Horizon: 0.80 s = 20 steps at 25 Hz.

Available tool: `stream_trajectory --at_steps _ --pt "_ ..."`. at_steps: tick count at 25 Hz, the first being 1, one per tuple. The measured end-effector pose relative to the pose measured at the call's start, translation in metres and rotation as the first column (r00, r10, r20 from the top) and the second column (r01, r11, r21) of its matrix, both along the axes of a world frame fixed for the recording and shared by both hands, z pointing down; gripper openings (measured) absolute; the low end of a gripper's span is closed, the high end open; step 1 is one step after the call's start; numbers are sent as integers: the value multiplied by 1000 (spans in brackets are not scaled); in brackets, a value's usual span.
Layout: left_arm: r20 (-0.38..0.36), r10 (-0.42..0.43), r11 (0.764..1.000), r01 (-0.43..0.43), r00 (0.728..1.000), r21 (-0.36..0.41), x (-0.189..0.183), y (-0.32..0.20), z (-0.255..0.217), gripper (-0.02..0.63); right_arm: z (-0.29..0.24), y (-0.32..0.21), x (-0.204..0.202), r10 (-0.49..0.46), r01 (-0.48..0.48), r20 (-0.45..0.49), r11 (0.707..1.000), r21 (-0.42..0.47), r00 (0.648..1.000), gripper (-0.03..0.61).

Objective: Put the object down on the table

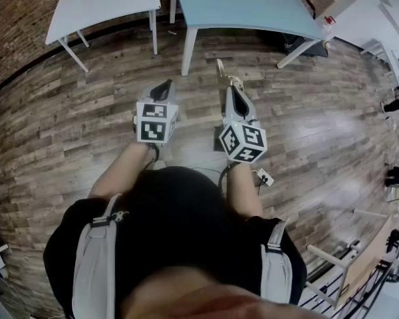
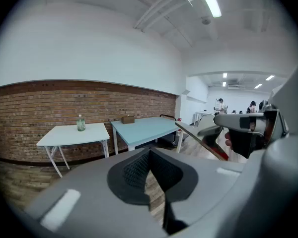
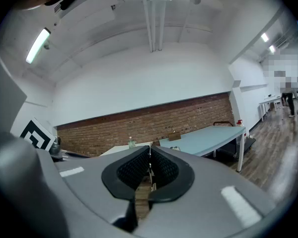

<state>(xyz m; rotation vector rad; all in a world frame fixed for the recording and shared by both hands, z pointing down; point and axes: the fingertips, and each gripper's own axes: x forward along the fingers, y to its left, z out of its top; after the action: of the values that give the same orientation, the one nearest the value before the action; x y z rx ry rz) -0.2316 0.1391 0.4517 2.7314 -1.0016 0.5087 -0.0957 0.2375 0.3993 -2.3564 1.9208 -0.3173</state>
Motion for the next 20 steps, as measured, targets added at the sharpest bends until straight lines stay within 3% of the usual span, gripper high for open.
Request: stream_trajectory --at_steps 5,20 --pt "5 7 1000 -7 1000 22 -11 -13 -9 0 3 -11 -16 0 0 -3 1000 -17 1000 25" --pt "-7 59 998 -59 998 -25 -23 -20 10 0 9 -19 -34 46 -46 16 999 -19 999 25"
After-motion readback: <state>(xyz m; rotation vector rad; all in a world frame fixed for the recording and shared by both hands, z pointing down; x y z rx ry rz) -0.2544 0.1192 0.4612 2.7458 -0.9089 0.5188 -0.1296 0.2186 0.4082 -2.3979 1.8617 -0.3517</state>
